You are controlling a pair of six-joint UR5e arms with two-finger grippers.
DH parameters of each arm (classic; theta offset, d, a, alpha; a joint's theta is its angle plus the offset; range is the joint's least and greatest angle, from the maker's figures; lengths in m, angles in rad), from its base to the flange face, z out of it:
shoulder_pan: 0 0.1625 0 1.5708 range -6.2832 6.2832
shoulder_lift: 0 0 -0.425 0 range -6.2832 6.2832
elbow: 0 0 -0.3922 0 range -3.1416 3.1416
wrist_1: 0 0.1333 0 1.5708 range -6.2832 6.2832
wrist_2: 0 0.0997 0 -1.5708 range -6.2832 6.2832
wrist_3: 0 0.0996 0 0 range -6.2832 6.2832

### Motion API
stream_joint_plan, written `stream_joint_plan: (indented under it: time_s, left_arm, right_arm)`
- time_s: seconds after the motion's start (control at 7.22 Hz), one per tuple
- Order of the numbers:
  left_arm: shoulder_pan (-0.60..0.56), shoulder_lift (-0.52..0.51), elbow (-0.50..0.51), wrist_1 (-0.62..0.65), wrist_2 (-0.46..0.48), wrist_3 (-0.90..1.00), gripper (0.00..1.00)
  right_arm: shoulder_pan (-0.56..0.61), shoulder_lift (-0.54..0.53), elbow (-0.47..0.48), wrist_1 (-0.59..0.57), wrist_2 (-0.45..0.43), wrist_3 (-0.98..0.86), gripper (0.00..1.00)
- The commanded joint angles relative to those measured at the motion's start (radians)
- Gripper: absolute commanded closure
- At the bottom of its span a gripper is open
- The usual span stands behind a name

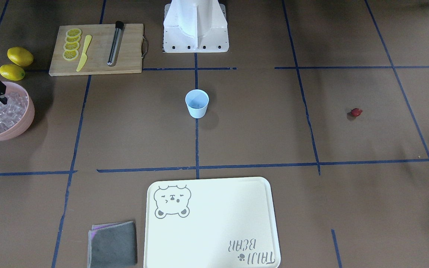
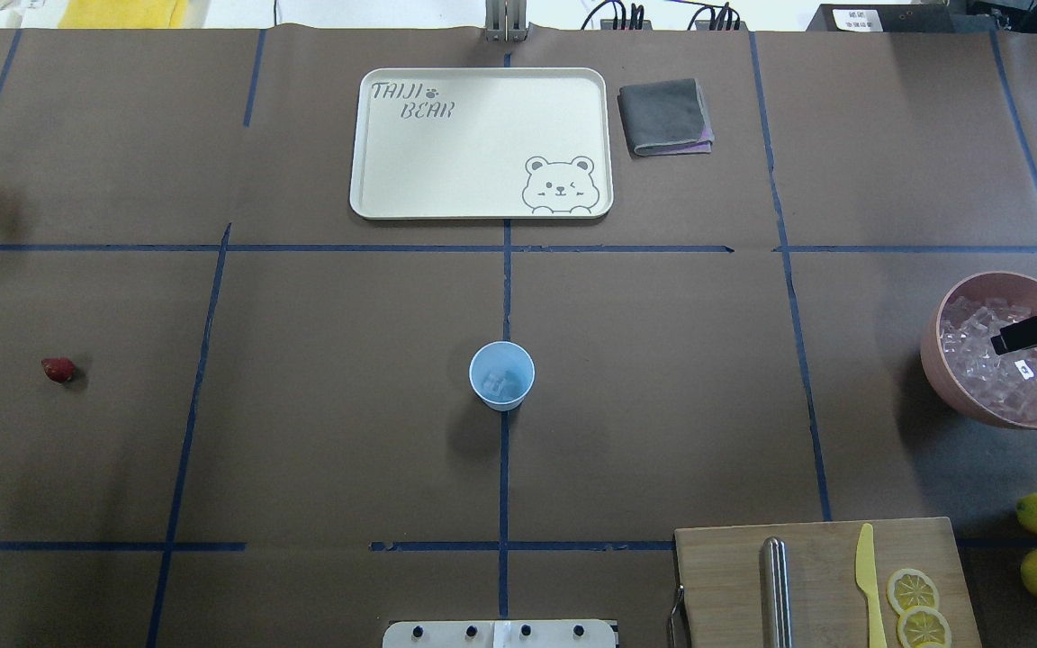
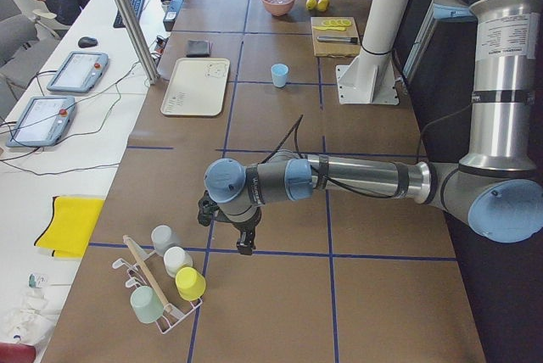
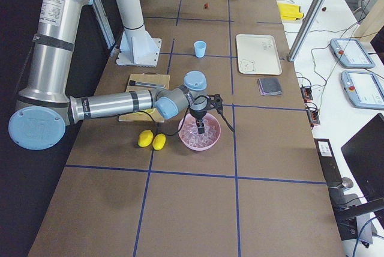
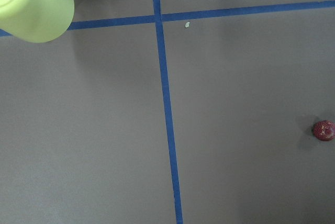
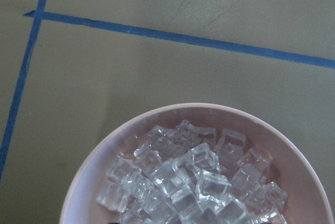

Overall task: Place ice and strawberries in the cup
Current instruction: 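Lower the right gripper into the bowl and grasp an ice cube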

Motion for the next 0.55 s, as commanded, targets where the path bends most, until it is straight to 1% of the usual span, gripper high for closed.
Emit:
stream_joint_plan:
  time_s: [0.0,0.28,0.42]
  left_arm:
    - [-0.001,0.0,0.001,0.0,0.0,0.0,0.0]
    - [-0.001,0.0,-0.001,0.0,0.0,0.0,0.0]
    - [-0.001,-0.002,-0.001,0.0,0.0,0.0,0.0]
  right_arm:
    - [-0.028,-0.025,0.001,0.001,-0.006,-0.002,0.15]
    - [-0.044,-0.033,0.001,0.001,-0.017,-0.002,0.17]
    - [-0.05,-0.043,0.001,0.001,-0.023,-0.002,0.21]
